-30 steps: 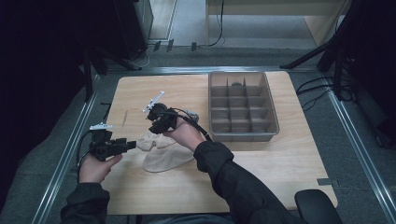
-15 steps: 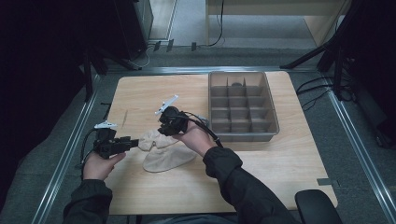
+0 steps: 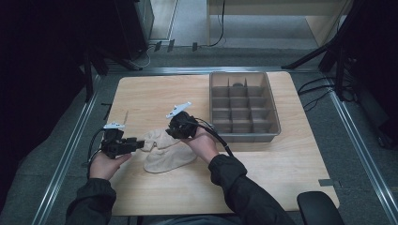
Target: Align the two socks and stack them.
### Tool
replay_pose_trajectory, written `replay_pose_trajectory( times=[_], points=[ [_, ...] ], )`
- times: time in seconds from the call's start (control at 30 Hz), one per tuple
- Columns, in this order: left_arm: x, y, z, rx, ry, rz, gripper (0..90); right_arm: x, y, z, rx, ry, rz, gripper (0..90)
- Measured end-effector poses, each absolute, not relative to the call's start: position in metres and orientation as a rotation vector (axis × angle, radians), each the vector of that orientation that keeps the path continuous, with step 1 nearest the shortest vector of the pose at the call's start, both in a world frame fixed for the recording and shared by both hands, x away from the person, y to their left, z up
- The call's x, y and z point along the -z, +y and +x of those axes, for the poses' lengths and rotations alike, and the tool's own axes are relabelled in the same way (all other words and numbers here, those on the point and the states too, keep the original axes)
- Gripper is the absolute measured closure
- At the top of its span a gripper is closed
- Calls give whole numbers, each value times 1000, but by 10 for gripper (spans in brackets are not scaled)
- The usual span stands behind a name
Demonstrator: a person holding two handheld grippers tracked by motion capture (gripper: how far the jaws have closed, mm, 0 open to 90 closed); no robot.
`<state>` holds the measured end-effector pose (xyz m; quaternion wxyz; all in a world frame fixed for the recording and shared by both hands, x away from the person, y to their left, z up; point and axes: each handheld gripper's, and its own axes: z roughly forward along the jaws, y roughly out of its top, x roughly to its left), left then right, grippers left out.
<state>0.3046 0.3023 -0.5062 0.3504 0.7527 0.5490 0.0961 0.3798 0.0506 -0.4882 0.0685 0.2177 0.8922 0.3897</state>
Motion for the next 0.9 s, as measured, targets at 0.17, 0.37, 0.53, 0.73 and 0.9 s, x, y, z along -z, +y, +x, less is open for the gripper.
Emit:
replay_pose_trajectory(
  times=[0.17,0.37,0.53,0.73,0.9],
  points=[
    [511,298,308,-245,1400,1953,561,501,47,379,-1180,2663,691,747],
    [515,291,310,-229,1379,1972,589,512,44,379,-1181,2660,732,747],
    [522,283,313,-226,1364,2029,585,525,40,379,-1161,2673,777,728],
    [530,282,316,-248,1380,2072,577,533,42,384,-1156,2676,784,683],
    [534,285,318,-275,1375,2068,568,539,44,385,-1129,2687,784,651]
  ],
)
